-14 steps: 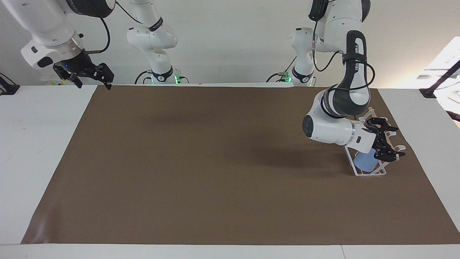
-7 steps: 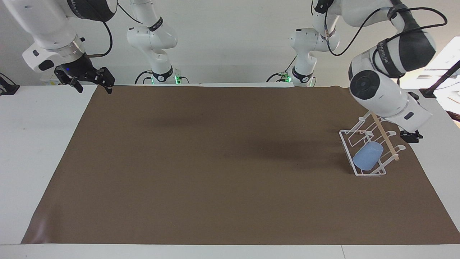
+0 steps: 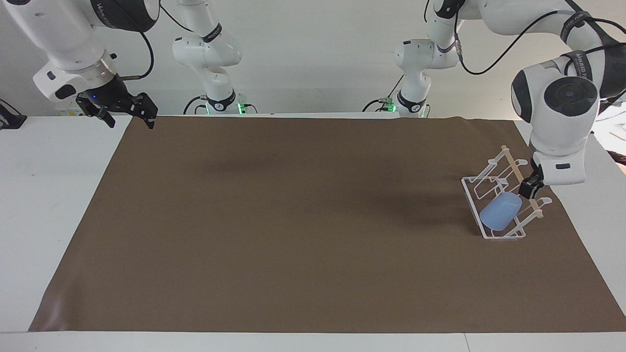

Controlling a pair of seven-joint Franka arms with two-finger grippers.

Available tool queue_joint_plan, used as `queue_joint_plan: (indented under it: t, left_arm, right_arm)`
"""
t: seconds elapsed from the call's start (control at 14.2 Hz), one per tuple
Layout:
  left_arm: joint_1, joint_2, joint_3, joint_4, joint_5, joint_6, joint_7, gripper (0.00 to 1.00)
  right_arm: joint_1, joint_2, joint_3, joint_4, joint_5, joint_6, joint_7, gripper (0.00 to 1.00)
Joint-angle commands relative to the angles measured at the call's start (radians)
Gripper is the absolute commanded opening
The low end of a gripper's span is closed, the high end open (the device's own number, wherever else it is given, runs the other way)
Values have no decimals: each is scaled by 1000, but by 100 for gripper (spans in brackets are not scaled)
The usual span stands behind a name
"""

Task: Hang cup on cup holder

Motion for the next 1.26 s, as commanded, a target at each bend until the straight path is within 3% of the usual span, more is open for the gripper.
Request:
queue_joint_plan:
  t: [0.0,0.14,0.49,0.77,1.19]
  left_arm:
    - [24,-40,-3,-32,-134,-18,166,100]
    - [11,-43,-7,-21,-156,-119,241,100]
    - [-7,-47,-18,-4,-314,-161,245,100]
    - [-67,-208,-18,-143,-317,-172,236,100]
    - [-65,-199,-15,-104,-303,-158,328,100]
  right_arm:
    - [-7,-24,6,-26,18,11,-26,99]
    - [-7,-24,4,-28,18,11,-24,99]
    - [-9,-24,6,-26,18,11,-24,99]
    - [-9,-24,6,-28,18,11,-24,99]
    - [-9,-24,4,-26,18,9,-26,100]
